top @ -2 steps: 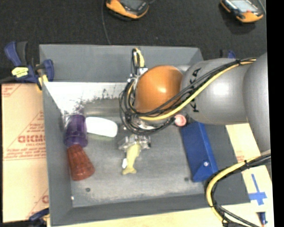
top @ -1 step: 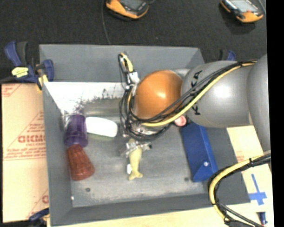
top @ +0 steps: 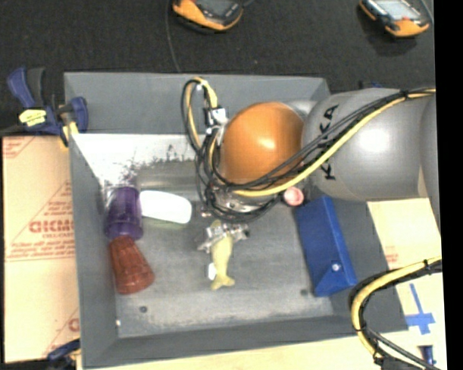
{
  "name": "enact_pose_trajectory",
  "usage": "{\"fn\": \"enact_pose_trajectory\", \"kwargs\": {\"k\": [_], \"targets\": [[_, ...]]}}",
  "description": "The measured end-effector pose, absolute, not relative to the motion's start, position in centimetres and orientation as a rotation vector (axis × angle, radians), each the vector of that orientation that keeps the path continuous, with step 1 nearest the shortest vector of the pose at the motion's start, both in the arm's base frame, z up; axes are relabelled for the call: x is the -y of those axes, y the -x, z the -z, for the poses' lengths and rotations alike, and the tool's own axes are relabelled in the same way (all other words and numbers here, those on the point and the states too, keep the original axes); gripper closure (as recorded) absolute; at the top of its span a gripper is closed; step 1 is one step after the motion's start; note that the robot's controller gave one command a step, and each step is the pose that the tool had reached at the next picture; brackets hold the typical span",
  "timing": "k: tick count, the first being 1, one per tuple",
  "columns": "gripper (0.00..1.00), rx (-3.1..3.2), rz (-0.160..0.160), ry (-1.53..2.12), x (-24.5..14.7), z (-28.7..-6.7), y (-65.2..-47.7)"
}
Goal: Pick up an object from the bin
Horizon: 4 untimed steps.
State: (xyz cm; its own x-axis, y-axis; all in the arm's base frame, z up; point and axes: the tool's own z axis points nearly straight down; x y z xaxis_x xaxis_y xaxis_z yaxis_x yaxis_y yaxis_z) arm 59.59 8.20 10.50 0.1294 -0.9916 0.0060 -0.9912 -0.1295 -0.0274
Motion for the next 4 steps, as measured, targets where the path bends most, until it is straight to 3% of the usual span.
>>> {"fn": "enact_pose_trajectory", "kwargs": {"k": [1,2,3,4], "targets": [[1.0,-2.141,0.04,2.269,-9.5,-13.9,-57.9],[1.0,-1.683,0.06,2.623,-5.4,-10.0,-60.3],[1.0,-1.671,0.041,2.64,-5.1,-14.0,-60.0],[1.0,-1.626,0.043,2.673,-4.8,-17.7,-59.8]]}}
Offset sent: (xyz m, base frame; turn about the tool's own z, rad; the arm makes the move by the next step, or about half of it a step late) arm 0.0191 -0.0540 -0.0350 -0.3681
